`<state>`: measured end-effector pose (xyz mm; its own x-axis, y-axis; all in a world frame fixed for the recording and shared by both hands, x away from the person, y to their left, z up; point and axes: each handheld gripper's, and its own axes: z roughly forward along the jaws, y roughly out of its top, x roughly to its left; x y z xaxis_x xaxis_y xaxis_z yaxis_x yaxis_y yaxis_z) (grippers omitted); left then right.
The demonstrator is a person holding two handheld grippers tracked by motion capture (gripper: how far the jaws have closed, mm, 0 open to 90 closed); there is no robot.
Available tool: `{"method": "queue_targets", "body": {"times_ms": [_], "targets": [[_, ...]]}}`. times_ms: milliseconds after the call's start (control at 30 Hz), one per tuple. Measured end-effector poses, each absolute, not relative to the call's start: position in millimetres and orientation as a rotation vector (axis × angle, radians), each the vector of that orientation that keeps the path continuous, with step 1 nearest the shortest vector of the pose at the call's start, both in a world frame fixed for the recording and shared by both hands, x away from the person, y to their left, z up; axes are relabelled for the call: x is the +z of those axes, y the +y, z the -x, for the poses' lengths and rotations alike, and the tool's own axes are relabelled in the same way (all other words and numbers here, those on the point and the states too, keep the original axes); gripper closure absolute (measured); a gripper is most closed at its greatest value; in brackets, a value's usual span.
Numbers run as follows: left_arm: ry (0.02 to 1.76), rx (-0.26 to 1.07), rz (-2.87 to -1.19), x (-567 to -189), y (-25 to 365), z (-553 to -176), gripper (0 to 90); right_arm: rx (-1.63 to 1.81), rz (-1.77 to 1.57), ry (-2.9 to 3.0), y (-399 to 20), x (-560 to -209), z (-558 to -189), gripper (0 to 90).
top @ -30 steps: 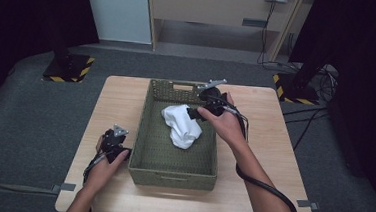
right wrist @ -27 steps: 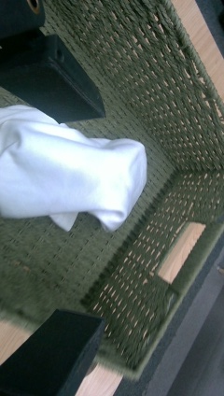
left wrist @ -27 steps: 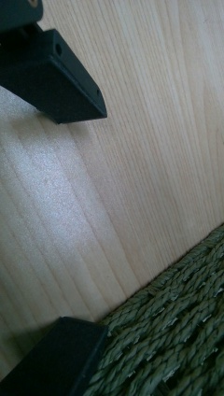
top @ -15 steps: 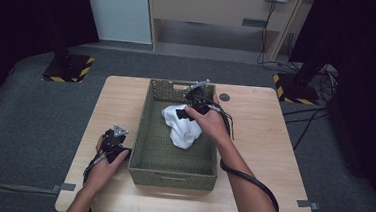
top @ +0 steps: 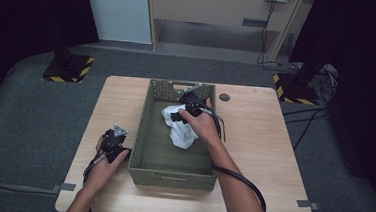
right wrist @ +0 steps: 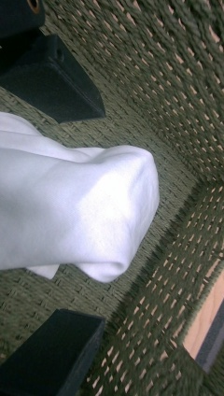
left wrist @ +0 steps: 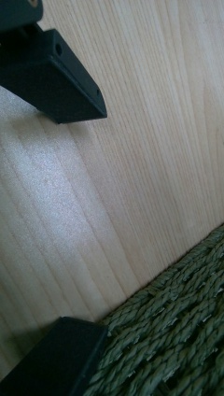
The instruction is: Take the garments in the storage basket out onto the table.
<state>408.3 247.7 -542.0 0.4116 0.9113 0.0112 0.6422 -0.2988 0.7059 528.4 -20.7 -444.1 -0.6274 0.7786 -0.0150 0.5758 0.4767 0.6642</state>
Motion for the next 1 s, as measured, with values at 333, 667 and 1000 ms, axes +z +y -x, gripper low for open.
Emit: {"method": "queue_targets", "body": {"times_ms": [333, 667, 1000], "targets": [[1.312, 0.556, -2.051, -542, 248, -408, 0.0, 0.893, -1.211, 2.391, -14, -463, -537, 2.7], [1.313, 0.556, -2.049, -542, 248, -408, 0.0, 0.861, -1.263, 2.393, -11, -484, -544, 2.8], [1.313, 0.556, -2.05, -542, 248, -408, 0.0, 0.851, -1.283, 2.427, -3, -499, -546, 2.9]]}}
